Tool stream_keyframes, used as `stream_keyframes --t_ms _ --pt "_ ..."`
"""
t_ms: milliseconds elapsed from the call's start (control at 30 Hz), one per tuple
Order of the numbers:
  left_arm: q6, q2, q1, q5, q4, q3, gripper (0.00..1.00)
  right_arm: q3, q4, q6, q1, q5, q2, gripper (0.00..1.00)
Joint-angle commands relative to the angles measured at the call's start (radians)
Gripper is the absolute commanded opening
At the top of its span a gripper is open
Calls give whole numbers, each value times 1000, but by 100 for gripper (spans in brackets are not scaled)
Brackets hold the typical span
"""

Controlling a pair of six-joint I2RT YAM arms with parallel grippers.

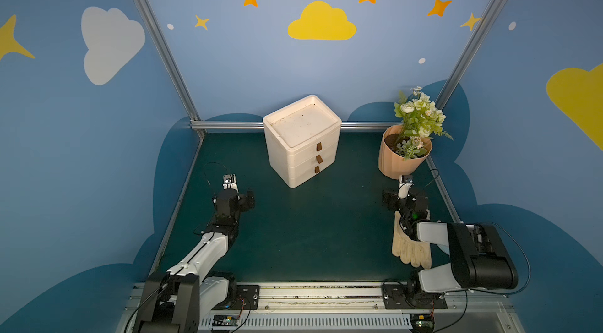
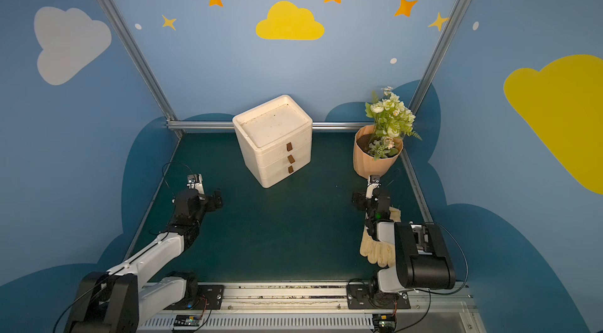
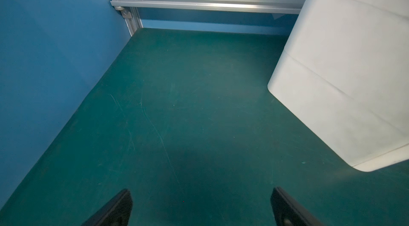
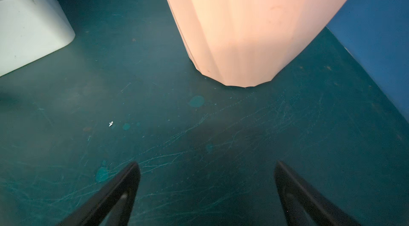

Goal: Place the umbrella in the drawer by color
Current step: Reset both arms

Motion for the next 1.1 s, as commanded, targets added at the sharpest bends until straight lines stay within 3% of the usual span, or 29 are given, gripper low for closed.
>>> stream_keyframes --t_ms 0,300,500,633,700,1067 --pt "42 38 5 30 174 -19 100 94 -91 -32 -7 -51 0 98" --pt "113 244 6 114 467 -41 100 89 -79 -33 -8 -53 1 98" --pt "131 481 8 128 784 -71 100 89 -79 -33 -8 -52 2 98" --pt "75 426 34 90 450 59 100 91 -80 -33 -6 -48 2 98" --pt "47 423 84 193 460 50 100 91 -81 -34 -4 -45 4 98" --pt "62 420 83 205 441 57 100 97 -88 -39 9 -19 6 98"
